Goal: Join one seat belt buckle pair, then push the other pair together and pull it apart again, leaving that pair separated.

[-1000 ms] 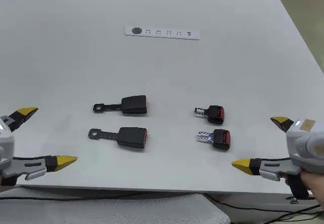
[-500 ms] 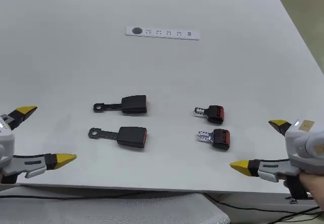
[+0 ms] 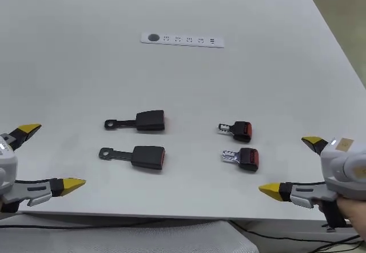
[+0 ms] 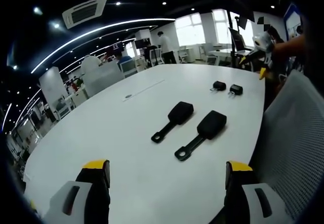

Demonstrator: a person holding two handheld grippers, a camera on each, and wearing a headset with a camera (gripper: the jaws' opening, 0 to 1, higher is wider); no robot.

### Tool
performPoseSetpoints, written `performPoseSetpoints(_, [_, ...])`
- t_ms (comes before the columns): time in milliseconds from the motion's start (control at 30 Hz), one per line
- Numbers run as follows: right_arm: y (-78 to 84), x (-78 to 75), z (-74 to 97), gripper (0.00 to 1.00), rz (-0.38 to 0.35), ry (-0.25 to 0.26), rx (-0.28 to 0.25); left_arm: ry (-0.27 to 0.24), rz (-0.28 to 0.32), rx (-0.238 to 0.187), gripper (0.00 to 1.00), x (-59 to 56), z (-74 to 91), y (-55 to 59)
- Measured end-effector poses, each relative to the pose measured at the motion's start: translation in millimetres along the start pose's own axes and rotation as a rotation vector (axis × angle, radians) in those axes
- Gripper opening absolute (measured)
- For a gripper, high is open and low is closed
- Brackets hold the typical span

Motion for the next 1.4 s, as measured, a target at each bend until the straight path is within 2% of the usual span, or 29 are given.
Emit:
performPoseSetpoints(167, [-2.2,2.4,-1.4,0.95,-0.003,0.0,-0.003,-0.009,0.004,-0.001,0.96,1.8,0.7,0.1])
performPoseSetpoints(333, [-6.8,9.2,-2.5,0.95,0.03,0.0,-0.002,-0.027,0.0,-0.002,0.95,5.0,2.6,-1.3])
performPoseSetpoints(433, [-8.5,10.7,-3.2,0.95,0.025,0.0,-0.006,-0.021,0.012,-0.001,0.96,4.4,2.2,-0.4])
performPoseSetpoints(767, [-6.6,5.7,-2.3,0.95,0.0,0.025,-0.009,-0.037,0.008,0.015,0.95,7.2,3.5,1.7])
performPoseSetpoints(833, [-9.3,5.8,-0.8,0.95,-0.012,0.018,-0.025,-0.033,0.01,0.018,0.95,6.5,3.4,2.3])
performPoseSetpoints(1067, [-11.5,5.6,1.6,0.93,-0.016,0.023,-0.03,-0.024,-0.004,0.019,0.95,4.4,2.8,1.2])
performPoseSetpoints(1167, [-10.6,8.4,2.0,0.91,-0.021,0.013,-0.025,-0.024,-0.004,0.016,0.95,4.4,3.1,0.7])
performPoseSetpoints(1233, [-10.5,10.0,3.0,0.84,-0.045,0.006,-0.021,-0.032,-0.013,0.014,0.95,6.9,3.9,-0.4])
performPoseSetpoints(1300, [-10.5,10.1,2.9,0.82,-0.044,0.004,-0.023,-0.037,-0.023,0.016,0.95,8.4,4.4,-1.0])
performPoseSetpoints(1400, [-11.9,10.3,3.9,0.8,-0.031,0.002,-0.016,-0.011,-0.058,0.022,0.93,4.0,3.9,-2.6])
Point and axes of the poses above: the centre of the closed fingertips' face, and the gripper's own axes: z roughly backward along the fingers, x roughly to its left, y roughly out of its underside, the point moved 3 cm from there along z, roughly backward along the fingers, and after that the axes turned 15 degrees about -z, right-handed, at the moved point
